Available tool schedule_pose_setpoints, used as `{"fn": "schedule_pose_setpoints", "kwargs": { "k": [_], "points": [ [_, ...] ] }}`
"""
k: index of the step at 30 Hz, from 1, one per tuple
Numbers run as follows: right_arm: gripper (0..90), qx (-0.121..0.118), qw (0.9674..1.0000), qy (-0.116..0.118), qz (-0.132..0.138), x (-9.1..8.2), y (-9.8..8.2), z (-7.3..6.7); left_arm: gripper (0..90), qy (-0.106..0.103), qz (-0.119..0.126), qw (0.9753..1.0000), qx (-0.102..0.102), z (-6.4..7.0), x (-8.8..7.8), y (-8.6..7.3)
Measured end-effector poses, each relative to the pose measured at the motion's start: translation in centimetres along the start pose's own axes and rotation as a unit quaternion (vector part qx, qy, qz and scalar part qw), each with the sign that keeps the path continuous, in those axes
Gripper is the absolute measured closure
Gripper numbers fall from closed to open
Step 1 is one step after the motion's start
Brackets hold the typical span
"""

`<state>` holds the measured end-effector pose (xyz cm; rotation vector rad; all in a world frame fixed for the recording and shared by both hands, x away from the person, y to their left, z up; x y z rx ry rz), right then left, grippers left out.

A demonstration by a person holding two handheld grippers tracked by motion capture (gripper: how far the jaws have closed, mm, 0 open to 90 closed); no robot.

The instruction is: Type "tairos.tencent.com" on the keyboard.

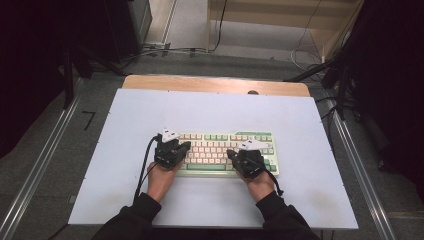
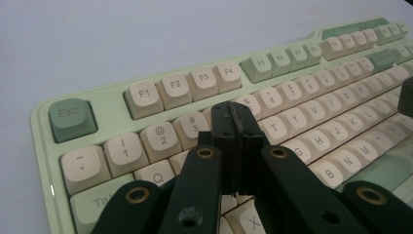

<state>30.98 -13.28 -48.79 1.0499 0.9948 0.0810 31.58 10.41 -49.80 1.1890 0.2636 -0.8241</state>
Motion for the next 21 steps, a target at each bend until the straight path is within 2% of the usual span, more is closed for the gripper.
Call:
{"fn": "schedule_pose_setpoints", "kwargs": {
  "k": [12, 17, 21],
  "points": [
    [87.1, -0.001, 1.0000, 0.001, 0.001, -0.02, 0.01, 0.01, 90.0, 0.003, -0.009, 0.9999, 0.002, -0.10, 0.42, -0.15],
    [87.0, 0.000, 1.0000, 0.001, -0.001, 0.00, 0.00, 0.00, 90.0, 0.007, -0.018, 0.9998, 0.010, 0.03, 0.67, -0.37],
    [87.1, -0.001, 1.0000, 0.001, 0.000, -0.02, 0.02, -0.04, 90.0, 0.006, -0.008, 0.9999, 0.005, 0.07, 0.38, -0.19]
  ]
}}
Point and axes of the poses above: each handheld gripper's, and its own axes: x roughly forward along the jaws, y roughly out of its top, z roughly to its right, the point moved 2 cm from there along x, roughly forward along the jaws, and after that the axes turned 14 degrees about -x, right-handed, at the moved point
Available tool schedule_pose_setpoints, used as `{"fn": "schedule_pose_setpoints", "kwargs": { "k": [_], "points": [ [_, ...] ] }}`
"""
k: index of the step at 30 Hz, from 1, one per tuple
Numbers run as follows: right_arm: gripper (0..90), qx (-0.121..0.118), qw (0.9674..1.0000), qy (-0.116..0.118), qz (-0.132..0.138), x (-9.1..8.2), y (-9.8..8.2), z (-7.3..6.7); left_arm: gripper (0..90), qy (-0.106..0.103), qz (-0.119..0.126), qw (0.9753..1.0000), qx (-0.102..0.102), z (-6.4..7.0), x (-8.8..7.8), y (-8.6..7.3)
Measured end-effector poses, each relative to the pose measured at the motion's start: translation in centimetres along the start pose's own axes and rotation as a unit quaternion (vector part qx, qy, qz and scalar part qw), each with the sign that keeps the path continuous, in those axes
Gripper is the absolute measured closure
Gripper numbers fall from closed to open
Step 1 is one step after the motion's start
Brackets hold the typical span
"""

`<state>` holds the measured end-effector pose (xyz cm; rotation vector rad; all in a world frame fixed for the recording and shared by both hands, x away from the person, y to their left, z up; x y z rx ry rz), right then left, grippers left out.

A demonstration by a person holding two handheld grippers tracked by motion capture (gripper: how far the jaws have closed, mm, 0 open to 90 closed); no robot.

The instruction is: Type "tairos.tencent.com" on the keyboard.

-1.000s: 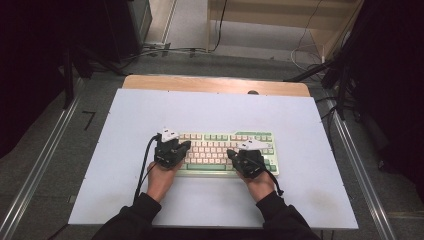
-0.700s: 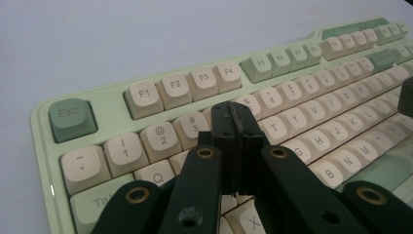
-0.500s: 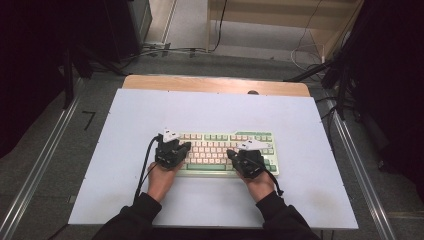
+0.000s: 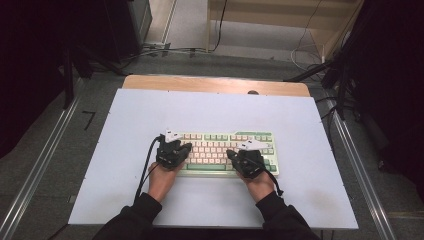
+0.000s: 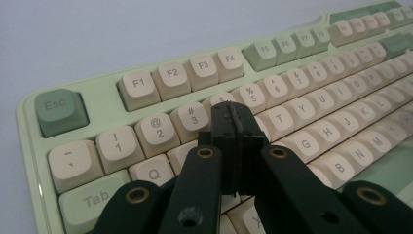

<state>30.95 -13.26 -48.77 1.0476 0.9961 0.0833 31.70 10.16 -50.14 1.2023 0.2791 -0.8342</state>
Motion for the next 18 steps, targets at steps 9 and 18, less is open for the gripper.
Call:
{"fn": "schedule_pose_setpoints", "kwargs": {
  "k": [9, 18],
  "points": [
    [87.1, 0.001, 1.0000, 0.000, 0.001, 0.0, 0.0, 0.0, 90.0, -0.010, 0.017, 0.9998, -0.006, 0.1, -0.8, 0.3],
    [87.1, -0.002, 1.0000, 0.005, -0.001, 0.3, 0.1, -0.3, 90.0, -0.015, 0.021, 0.9996, -0.012, -0.1, -1.4, 0.3]
  ]
}}
Point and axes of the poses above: each handheld gripper's, and its own axes: x roughly forward along the jaws, y roughly out of its top, z roughly to its right, the point moved 2 cm from there along x, roughly forward along the jaws, and after that the axes turned 14 degrees about -x, right-handed, at the moved point
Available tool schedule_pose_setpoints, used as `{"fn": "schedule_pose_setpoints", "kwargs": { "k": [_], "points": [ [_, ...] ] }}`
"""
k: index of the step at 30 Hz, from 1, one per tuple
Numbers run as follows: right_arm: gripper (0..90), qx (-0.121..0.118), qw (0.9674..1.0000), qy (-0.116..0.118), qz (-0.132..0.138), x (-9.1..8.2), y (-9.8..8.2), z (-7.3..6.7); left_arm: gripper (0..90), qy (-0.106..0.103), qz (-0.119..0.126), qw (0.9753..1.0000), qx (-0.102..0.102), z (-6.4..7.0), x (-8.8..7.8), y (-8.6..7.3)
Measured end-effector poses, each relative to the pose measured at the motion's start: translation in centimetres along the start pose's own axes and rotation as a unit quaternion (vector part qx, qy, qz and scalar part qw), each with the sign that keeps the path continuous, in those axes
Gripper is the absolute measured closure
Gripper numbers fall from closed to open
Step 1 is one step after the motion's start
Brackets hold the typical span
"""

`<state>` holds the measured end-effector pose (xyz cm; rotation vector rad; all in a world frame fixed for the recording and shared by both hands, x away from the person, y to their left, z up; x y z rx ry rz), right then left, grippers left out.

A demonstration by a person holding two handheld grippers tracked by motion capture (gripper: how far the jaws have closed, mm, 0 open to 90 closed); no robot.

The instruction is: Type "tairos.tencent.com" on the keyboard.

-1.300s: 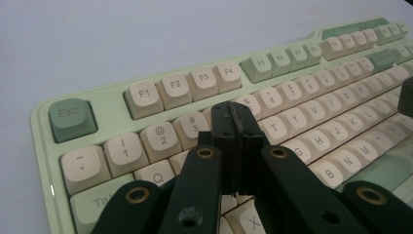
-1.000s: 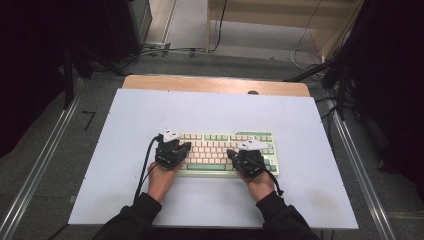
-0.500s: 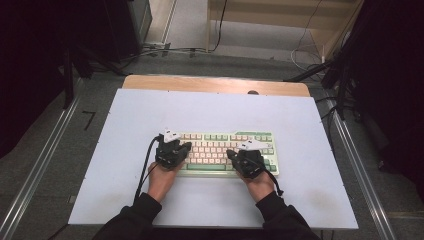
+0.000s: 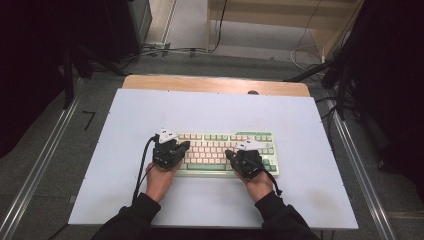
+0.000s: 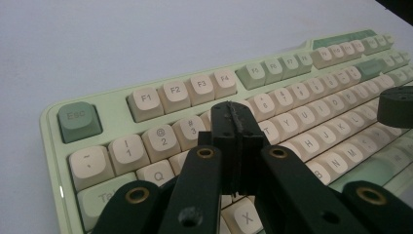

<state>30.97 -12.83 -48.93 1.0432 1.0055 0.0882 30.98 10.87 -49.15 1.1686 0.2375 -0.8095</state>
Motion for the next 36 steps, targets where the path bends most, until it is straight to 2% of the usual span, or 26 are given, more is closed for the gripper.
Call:
{"fn": "schedule_pose_setpoints", "kwargs": {
  "k": [36],
  "points": [
    [87.1, -0.034, 0.9991, 0.026, 0.000, 1.9, 1.1, -2.5, 90.0, 0.004, 0.000, 1.0000, -0.002, -0.4, -0.2, -0.1]
  ]
}}
Point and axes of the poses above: each handheld gripper's, and its own axes: x roughly forward along the jaws, y roughly out of its top, z roughly to its right, the point moved 2 cm from there along x, roughly forward along the jaws, and after that the axes turned 14 degrees about -x, right-handed, at the moved point
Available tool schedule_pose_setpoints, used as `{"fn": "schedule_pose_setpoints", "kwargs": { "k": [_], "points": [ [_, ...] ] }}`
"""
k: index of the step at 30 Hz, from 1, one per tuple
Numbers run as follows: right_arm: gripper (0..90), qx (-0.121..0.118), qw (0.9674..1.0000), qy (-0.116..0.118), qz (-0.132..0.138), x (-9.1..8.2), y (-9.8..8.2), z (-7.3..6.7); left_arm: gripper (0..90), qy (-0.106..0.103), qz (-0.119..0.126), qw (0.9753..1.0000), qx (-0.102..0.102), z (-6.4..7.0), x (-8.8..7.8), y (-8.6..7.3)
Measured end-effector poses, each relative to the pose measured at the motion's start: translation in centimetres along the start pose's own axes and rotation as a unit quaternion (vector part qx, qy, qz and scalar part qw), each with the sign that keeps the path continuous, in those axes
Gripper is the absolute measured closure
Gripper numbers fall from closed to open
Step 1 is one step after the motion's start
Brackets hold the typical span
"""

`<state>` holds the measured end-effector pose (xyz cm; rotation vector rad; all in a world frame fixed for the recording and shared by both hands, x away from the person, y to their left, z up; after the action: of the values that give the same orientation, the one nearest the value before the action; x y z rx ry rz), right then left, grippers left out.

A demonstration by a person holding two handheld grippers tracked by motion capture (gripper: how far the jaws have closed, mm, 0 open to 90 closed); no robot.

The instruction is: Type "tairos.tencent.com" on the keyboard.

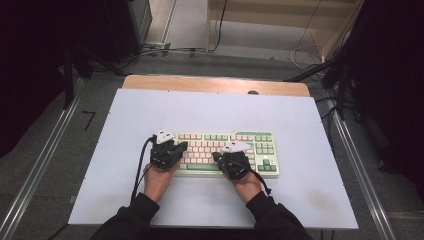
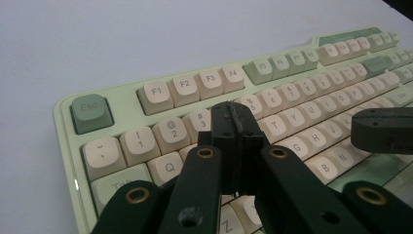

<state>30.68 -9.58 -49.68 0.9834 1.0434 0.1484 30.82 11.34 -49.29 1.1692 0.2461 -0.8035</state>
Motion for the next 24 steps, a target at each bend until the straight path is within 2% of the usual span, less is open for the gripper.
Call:
{"fn": "schedule_pose_setpoints", "kwargs": {
  "k": [24],
  "points": [
    [87.1, -0.011, 0.9999, 0.010, -0.004, 0.64, 0.06, -0.57, 90.0, -0.001, -0.004, 1.0000, 0.002, 0.04, 0.09, -0.08]
  ]
}}
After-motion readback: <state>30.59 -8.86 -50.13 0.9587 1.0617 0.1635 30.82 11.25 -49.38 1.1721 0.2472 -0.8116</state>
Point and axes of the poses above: each handheld gripper's, and its own axes: x roughly forward along the jaws, y roughly out of its top, z roughly to its right, the point moved 2 cm from there along x, roughly forward along the jaws, and after that the axes turned 14 degrees about -x, right-handed, at the moved point
